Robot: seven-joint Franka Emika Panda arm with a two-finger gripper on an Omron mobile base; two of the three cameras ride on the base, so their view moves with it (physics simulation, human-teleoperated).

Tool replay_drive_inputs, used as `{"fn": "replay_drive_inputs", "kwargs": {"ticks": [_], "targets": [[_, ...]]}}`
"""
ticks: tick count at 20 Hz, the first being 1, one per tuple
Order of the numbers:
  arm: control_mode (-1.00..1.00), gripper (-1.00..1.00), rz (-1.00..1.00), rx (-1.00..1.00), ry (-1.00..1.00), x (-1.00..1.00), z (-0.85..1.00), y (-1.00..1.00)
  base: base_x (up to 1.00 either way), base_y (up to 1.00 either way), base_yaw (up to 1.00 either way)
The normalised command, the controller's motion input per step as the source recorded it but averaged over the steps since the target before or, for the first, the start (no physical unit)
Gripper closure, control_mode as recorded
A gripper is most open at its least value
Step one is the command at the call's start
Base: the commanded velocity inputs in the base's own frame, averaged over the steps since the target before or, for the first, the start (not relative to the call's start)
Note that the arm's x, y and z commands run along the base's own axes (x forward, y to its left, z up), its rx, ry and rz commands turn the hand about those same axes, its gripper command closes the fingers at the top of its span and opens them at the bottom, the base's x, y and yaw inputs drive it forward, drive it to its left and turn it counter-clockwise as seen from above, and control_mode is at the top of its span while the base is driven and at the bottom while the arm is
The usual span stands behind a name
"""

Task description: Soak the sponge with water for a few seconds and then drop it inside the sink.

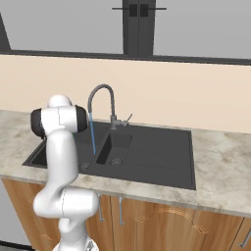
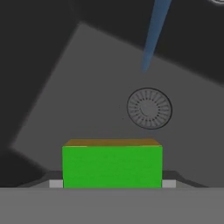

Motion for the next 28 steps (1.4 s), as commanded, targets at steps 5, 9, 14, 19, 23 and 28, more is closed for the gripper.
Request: {"fn": "replay_drive_inputs", "kwargs": {"ticks": [5,9,14,19,23,28], "targets": [[-1.00,1.00,0.00,0.00,0.00,0.00,-0.46,0.06,0.00,0.00,0.00],[-1.00,1.00,0.00,0.00,0.00,0.11,-0.44,0.02,0.00,0.00,0.00],[-1.00,1.00,0.00,0.00,0.00,0.20,-0.29,0.00,0.00,0.00,0.00],[-1.00,1.00,0.00,0.00,0.00,0.22,-0.21,0.00,0.00,0.00,0.00],[-1.00,1.00,0.00,0.00,0.00,0.14,-0.34,0.00,0.00,0.00,0.00],[-1.00,1.00,0.00,0.00,0.00,0.07,-0.23,0.00,0.00,0.00,0.00]]}}
